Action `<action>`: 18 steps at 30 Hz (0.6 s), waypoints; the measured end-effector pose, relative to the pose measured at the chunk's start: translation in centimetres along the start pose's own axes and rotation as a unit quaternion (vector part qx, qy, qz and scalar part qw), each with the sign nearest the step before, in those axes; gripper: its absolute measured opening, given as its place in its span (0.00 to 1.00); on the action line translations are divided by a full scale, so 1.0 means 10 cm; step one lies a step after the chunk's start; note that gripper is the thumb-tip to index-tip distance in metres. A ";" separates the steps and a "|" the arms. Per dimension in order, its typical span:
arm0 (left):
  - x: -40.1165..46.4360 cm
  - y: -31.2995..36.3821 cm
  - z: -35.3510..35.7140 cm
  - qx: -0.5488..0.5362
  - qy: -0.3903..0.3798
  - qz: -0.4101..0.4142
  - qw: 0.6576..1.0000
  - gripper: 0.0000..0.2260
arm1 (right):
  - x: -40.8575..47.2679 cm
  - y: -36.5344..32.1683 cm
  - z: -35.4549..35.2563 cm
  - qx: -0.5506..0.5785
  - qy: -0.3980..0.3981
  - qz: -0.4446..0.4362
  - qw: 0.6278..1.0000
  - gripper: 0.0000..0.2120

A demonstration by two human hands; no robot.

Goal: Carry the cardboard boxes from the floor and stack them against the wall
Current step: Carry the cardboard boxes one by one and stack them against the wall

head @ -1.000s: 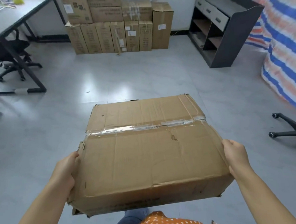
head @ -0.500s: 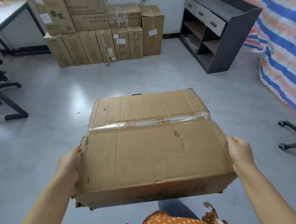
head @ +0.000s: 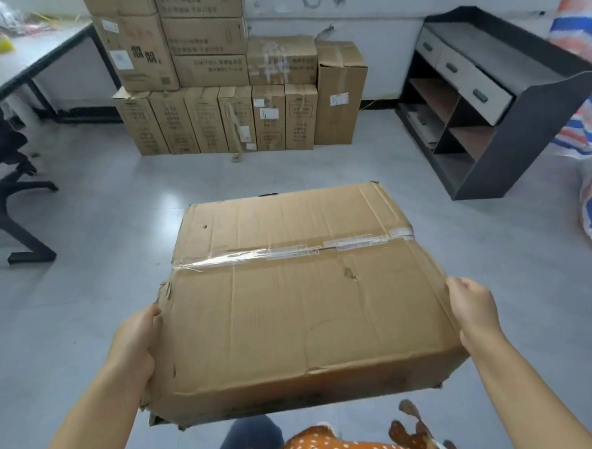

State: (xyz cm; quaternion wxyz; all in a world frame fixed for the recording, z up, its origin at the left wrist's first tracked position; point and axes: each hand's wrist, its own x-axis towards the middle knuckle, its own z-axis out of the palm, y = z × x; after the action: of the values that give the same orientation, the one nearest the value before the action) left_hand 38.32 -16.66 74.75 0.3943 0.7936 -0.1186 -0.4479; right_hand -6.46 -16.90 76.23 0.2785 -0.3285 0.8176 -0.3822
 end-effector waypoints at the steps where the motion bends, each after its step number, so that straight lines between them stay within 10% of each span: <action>1: 0.06 0.09 0.09 -0.007 0.000 -0.004 1.000 0.05 | 0.16 -0.09 0.06 0.003 -0.002 -0.004 1.000 0.13; 18: 2.25 2.89 1.79 0.011 -0.021 0.025 0.999 0.06 | 2.61 -1.96 1.97 0.040 -0.005 0.028 0.999 0.17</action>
State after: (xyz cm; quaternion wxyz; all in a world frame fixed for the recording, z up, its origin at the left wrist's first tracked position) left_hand 41.54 -57.25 76.85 0.3938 0.7853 -0.1515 -0.4531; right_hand -2.58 -54.88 75.84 0.3060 -0.2958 0.8092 -0.4051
